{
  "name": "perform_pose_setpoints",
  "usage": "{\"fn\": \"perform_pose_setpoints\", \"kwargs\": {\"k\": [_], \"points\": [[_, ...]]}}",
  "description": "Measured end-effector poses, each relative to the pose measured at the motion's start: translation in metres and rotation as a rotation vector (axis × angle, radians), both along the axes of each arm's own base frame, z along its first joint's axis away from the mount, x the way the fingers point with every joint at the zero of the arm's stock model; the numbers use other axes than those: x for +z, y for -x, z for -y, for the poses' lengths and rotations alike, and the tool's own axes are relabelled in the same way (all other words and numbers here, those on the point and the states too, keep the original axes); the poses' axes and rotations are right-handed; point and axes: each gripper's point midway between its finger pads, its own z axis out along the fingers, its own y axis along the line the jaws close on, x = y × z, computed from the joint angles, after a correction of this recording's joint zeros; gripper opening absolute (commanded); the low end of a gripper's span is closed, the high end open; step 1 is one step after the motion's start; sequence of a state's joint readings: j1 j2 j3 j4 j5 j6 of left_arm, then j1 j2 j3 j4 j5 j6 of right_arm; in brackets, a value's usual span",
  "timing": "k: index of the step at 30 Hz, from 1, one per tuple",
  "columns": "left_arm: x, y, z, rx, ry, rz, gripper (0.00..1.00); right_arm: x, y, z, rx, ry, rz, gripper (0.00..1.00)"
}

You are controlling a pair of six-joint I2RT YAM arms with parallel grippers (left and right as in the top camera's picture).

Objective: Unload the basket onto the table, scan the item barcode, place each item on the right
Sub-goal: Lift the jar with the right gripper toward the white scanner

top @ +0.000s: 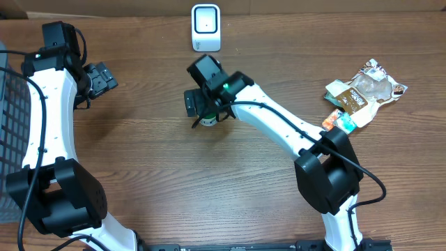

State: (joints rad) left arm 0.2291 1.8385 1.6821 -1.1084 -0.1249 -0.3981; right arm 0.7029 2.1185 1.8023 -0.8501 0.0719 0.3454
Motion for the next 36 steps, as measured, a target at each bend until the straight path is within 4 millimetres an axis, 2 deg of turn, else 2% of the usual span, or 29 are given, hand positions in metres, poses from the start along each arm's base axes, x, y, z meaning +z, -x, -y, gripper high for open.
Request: {"fn": "perform_pose_setpoints", "kwargs": {"k": [4, 9, 12, 19, 22, 29, 36], "points": [[0.000, 0.000, 0.000, 0.000, 0.000, 0.000, 1.00, 0.025, -0.009, -0.010, 0.232, 0.054, 0.107, 1.00], [0.000, 0.000, 0.000, 0.000, 0.000, 0.000, 1.00, 0.019, 0.007, -0.020, 0.568, 0.098, 0.129, 1.00], [0.000, 0.000, 0.000, 0.000, 0.000, 0.000, 0.99, 0.013, 0.011, -0.022, 0.639, 0.104, 0.124, 1.00], [0.000, 0.000, 0.000, 0.000, 0.000, 0.000, 1.00, -0.034, 0.012, -0.018, 0.691, 0.141, 0.043, 1.00], [0.000, 0.000, 0.000, 0.000, 0.000, 0.000, 1.00, -0.048, 0.010, -0.012, 0.685, 0.152, 0.014, 0.98], [0.000, 0.000, 0.000, 0.000, 0.000, 0.000, 1.00, -0.051, -0.001, 0.004, 0.617, 0.141, -0.010, 0.91], [0.000, 0.000, 0.000, 0.000, 0.000, 0.000, 1.00, -0.048, 0.011, 0.006, 0.563, 0.078, -0.103, 0.79]]}}
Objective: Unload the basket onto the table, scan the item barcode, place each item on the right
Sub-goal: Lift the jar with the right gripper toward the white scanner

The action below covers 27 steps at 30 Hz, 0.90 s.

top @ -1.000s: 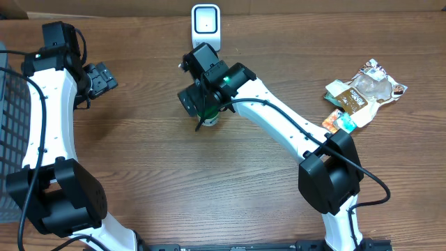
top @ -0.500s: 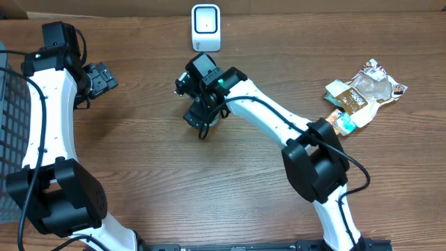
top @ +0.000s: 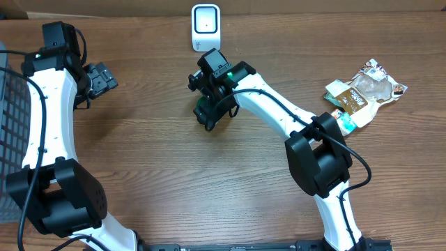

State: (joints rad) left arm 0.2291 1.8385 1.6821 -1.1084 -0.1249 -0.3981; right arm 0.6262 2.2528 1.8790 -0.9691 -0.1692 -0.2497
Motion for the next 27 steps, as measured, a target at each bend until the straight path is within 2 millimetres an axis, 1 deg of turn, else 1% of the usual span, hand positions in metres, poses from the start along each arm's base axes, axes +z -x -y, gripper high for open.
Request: {"fn": "perform_pose_setpoints", "kwargs": {"k": [5, 9, 12, 14, 15, 16, 20, 22, 26, 27], "points": [[0.000, 0.000, 0.000, 0.000, 0.000, 0.000, 1.00, 0.011, -0.005, -0.007, -0.105, -0.047, -0.022, 0.66], [0.000, 0.000, 0.000, 0.000, 0.000, 0.000, 1.00, 0.013, -0.009, -0.004, -0.206, -0.066, -0.051, 0.66], [0.000, 0.000, 0.000, 0.000, 0.000, 0.000, 1.00, 0.014, -0.011, -0.003, -0.231, -0.067, -0.052, 0.66], [0.000, 0.000, 0.000, 0.000, 0.000, 0.000, 1.00, 0.015, -0.011, -0.002, -0.233, -0.061, -0.048, 0.61], [0.000, 0.000, 0.000, 0.000, 0.000, 0.000, 1.00, 0.015, -0.011, -0.002, -0.234, -0.057, -0.045, 0.55], [0.000, 0.000, 0.000, 0.000, 0.000, 0.000, 0.99, 0.015, -0.012, -0.001, -0.241, -0.053, -0.040, 0.54], [0.000, 0.000, 0.000, 0.000, 0.000, 0.000, 1.00, 0.015, -0.017, 0.008, -0.347, -0.022, -0.034, 0.56], [0.000, 0.000, 0.000, 0.000, 0.000, 0.000, 1.00, 0.014, -0.020, 0.016, -0.444, 0.007, -0.030, 0.59], [0.000, 0.000, 0.000, 0.000, 0.000, 0.000, 0.99, 0.013, -0.022, 0.037, -0.643, 0.070, -0.027, 0.59], [0.000, 0.000, 0.000, 0.000, 0.000, 0.000, 1.00, 0.013, -0.021, 0.040, -0.693, 0.081, -0.030, 0.60]]}}
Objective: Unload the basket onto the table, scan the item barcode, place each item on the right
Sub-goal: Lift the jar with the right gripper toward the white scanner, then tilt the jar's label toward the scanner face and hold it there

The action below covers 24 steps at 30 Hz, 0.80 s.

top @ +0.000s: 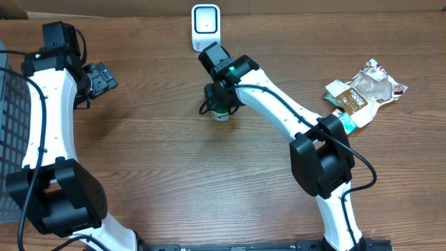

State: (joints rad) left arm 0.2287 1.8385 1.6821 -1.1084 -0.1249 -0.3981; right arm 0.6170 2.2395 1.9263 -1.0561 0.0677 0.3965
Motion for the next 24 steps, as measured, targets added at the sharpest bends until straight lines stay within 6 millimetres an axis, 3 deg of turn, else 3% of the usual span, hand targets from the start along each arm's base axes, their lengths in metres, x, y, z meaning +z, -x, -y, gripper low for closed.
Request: {"fn": "perform_pose_setpoints", "kwargs": {"k": [6, 10, 15, 24], "points": [[0.000, 0.000, 0.000, 0.000, 0.000, 0.000, 1.00, 0.001, 0.002, 0.003, -0.133, 0.014, 0.008, 0.96], [0.000, 0.000, 0.000, 0.000, 0.000, 0.000, 0.99, 0.003, -0.003, -0.003, -0.035, 0.031, 0.051, 1.00], [0.000, 0.000, 0.000, 0.000, 0.000, 0.000, 1.00, 0.003, -0.004, -0.004, 0.215, 0.100, 0.081, 1.00], [0.000, 0.000, 0.000, 0.000, 0.000, 0.000, 1.00, 0.002, 0.000, -0.008, 0.478, 0.138, 0.084, 0.76]]}}
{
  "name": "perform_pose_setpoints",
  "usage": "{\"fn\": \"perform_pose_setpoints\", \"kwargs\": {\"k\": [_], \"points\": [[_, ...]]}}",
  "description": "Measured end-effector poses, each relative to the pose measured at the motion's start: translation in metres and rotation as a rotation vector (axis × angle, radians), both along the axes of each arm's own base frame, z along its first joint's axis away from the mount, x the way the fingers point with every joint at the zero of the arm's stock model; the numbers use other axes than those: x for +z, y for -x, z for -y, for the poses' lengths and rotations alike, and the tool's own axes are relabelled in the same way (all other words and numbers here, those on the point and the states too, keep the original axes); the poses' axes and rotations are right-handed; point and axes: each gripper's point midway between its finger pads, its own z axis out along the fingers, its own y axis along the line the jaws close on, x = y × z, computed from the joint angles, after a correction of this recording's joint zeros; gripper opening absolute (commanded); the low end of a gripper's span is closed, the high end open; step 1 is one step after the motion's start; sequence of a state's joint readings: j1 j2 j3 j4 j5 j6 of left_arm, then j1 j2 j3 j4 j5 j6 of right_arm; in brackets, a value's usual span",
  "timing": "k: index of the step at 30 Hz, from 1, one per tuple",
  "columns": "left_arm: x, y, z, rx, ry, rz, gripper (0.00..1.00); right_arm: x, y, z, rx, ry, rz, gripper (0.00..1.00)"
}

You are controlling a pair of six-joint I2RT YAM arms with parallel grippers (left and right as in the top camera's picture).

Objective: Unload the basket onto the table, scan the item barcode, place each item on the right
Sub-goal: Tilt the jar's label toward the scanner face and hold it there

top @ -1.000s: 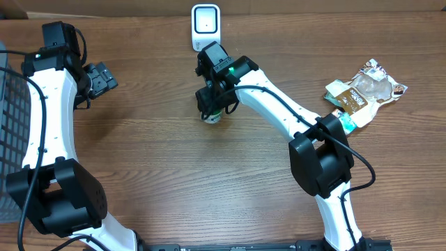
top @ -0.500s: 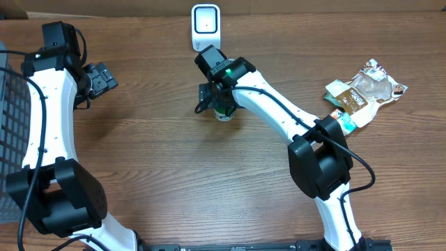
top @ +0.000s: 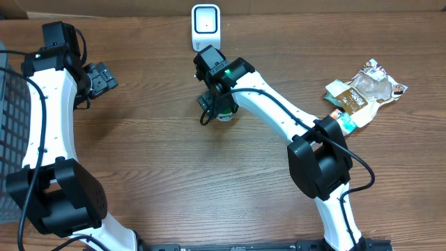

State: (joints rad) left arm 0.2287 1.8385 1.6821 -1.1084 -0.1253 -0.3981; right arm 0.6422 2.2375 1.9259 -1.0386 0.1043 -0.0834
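Note:
The item, a small green and white container (top: 224, 115), hangs under my right gripper (top: 217, 106), which is shut on it just above the table. The wrist hides most of it, and no barcode shows. The white scanner (top: 206, 28) stands at the table's far edge, a short way behind the gripper, with its window facing the front. My left gripper (top: 104, 77) hovers at the far left with nothing in it, and its fingers look open.
A heap of snack packets (top: 364, 93) lies at the right, with a small orange and teal packet (top: 339, 120) beside it. A dark wire basket (top: 8, 104) runs along the left edge, beside the left arm.
The right wrist has shifted slightly to the left and turned, with the item still under it. The left arm has not moved.
First my right gripper held the item low, at the centre of the table and in front of the scanner. It was then tilted with the item turned sideways. Later it stood closer to the scanner with the item upright, and it stays there now.

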Motion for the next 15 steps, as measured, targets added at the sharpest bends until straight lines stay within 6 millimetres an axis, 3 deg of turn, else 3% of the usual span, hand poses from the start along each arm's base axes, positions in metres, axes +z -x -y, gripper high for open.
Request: {"fn": "perform_pose_setpoints", "kwargs": {"k": [7, 15], "points": [[0.0000, 0.0001, 0.0001, 0.000, 0.000, 0.000, 0.99, 0.0002, -0.0017, -0.0002, 0.035, -0.011, -0.004, 0.55], [0.0000, 0.0000, 0.0001, 0.000, 0.000, 0.000, 0.99, 0.0023, -0.0030, -0.0016, 0.002, -0.087, -0.041, 0.50]]}}
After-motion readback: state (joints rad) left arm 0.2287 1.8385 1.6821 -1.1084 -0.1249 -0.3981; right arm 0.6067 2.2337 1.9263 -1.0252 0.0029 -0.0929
